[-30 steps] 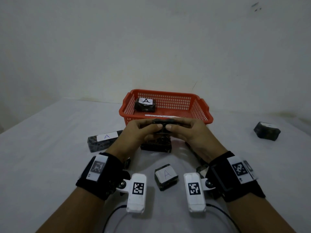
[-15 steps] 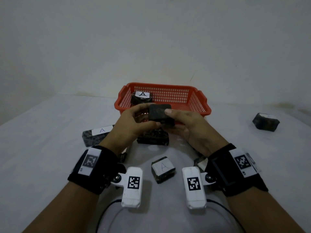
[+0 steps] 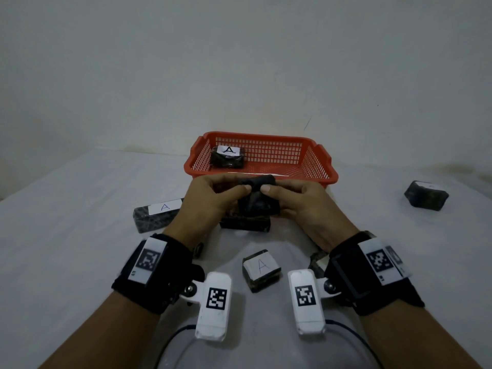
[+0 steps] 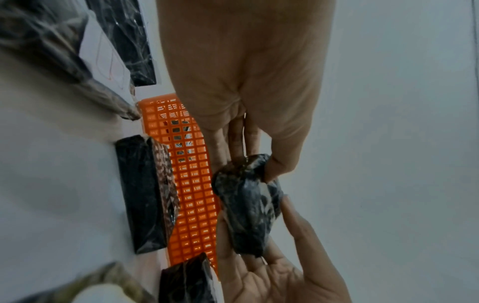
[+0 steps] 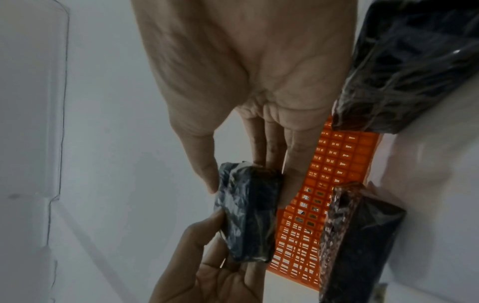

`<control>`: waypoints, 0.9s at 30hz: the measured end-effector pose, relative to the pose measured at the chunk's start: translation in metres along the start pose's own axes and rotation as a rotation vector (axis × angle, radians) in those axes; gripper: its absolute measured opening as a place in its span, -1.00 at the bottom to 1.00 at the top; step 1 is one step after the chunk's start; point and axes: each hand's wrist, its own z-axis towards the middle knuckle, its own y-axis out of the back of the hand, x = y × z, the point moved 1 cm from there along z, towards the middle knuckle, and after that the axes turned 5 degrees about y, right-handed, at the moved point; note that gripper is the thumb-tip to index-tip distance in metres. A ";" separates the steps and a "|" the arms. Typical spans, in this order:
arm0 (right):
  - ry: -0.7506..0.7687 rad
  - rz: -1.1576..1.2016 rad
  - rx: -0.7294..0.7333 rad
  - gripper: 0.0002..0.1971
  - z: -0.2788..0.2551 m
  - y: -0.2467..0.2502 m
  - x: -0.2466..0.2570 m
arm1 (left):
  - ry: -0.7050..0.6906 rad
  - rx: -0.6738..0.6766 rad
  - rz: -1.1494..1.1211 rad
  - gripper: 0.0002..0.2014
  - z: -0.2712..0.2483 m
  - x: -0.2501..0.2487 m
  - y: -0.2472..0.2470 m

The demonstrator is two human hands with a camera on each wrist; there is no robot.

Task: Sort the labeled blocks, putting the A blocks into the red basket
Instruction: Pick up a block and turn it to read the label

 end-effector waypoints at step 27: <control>0.081 -0.060 -0.038 -0.65 -0.002 0.003 0.003 | 0.013 0.171 0.062 -0.70 -0.007 -0.007 0.000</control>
